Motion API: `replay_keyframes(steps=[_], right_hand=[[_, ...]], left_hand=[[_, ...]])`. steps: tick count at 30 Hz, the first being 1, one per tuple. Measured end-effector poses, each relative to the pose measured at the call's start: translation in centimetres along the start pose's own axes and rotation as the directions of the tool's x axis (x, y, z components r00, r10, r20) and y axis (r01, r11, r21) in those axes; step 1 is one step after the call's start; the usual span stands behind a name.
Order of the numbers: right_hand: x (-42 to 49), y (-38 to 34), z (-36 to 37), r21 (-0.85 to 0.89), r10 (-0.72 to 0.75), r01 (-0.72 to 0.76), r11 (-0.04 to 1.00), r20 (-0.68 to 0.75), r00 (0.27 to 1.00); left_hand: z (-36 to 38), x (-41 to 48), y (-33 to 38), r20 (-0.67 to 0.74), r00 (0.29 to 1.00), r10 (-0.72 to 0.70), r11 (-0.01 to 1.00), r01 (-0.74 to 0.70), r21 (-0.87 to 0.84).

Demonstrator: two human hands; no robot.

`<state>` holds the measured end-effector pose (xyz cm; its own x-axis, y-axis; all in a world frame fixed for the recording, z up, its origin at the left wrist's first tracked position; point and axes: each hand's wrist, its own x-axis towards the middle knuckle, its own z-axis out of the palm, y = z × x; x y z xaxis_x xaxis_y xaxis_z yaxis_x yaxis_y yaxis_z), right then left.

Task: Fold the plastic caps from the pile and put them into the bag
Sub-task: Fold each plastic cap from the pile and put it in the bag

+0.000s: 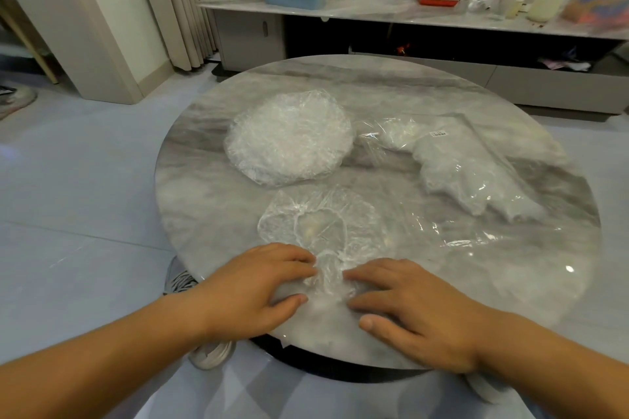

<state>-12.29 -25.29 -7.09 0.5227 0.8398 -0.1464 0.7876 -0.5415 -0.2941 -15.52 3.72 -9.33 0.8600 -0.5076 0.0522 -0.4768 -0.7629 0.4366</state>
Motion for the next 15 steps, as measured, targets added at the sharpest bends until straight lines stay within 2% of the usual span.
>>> replay_keyframes(steps=[6,9,12,15], right_hand=[[0.9,0.1,-0.3,0.079,0.043,-0.037,0.996,-0.075,0.996],[0.8,0.1,-0.6,0.234,0.094,-0.057,0.970,-0.150,0.984],[0.8,0.2,-0.9,0.432,0.197,-0.111,0.895,-0.161,0.967],[1.2,0.4,-1.1,0.533,0.269,-0.156,0.831,-0.141,0.953]], left_hand=[[-0.4,1.2,0.2,-0.143,0.988,-0.060,0.995,0.047,-0.092],[-0.3,1.6,-0.1,-0.132,0.986,-0.104,0.990,0.090,-0.109],[-0.1,1.7,-0.3,-0.129,0.981,-0.143,0.981,0.123,-0.147],[0.0,2.0,-0.1,-0.142,0.963,-0.231,0.942,0.185,-0.281]])
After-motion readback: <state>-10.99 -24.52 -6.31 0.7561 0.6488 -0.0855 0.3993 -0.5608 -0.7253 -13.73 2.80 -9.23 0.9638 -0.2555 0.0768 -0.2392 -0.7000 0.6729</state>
